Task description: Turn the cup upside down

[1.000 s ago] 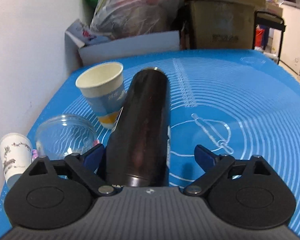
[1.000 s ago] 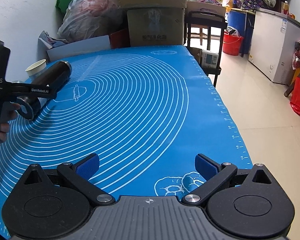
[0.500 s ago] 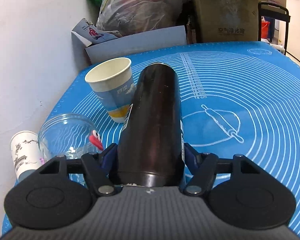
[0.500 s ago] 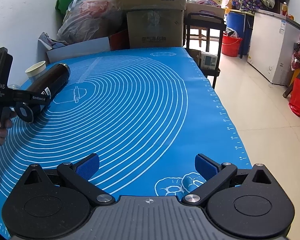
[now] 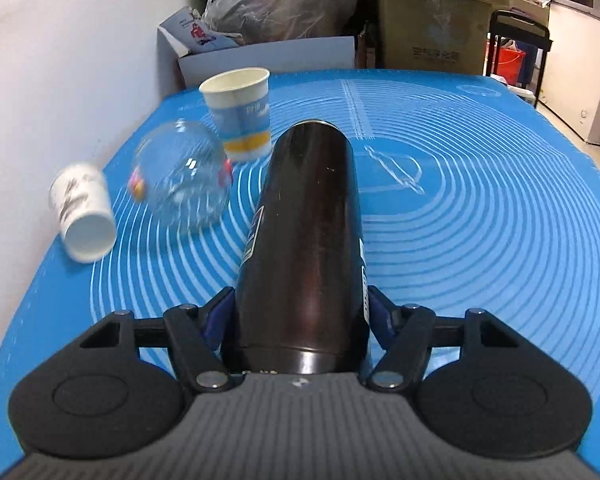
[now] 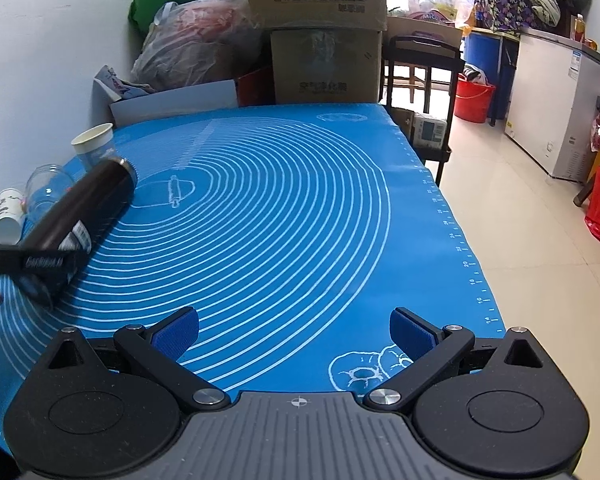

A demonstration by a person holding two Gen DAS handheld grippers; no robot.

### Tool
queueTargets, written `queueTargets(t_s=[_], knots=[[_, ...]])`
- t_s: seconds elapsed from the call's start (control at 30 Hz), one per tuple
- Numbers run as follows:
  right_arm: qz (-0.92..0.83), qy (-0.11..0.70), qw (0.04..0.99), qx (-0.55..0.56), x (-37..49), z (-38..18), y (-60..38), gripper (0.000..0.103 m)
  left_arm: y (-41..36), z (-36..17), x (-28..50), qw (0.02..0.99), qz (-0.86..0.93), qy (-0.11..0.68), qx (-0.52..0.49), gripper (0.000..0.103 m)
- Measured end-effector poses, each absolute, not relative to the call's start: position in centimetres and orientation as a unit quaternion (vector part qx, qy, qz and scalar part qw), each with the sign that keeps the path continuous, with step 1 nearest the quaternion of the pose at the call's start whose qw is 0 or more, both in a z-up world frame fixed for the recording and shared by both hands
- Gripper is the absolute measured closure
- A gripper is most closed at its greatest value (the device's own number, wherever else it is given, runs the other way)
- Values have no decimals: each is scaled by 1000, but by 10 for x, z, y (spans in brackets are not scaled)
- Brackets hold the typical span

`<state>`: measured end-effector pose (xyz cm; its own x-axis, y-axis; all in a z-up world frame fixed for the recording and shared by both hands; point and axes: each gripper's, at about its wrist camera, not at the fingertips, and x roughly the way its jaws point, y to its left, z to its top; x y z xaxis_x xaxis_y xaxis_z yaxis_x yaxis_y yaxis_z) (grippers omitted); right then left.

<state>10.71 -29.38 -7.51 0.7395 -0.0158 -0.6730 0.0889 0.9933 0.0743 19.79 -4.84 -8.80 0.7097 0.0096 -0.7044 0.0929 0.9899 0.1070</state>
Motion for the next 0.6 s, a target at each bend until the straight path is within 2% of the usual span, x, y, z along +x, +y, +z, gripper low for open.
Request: queueTargets(t_s=[0.6], knots=[[-20,349,936,47,83,-60,-285,0,-41,-87,132,920,-34,389,40,34]])
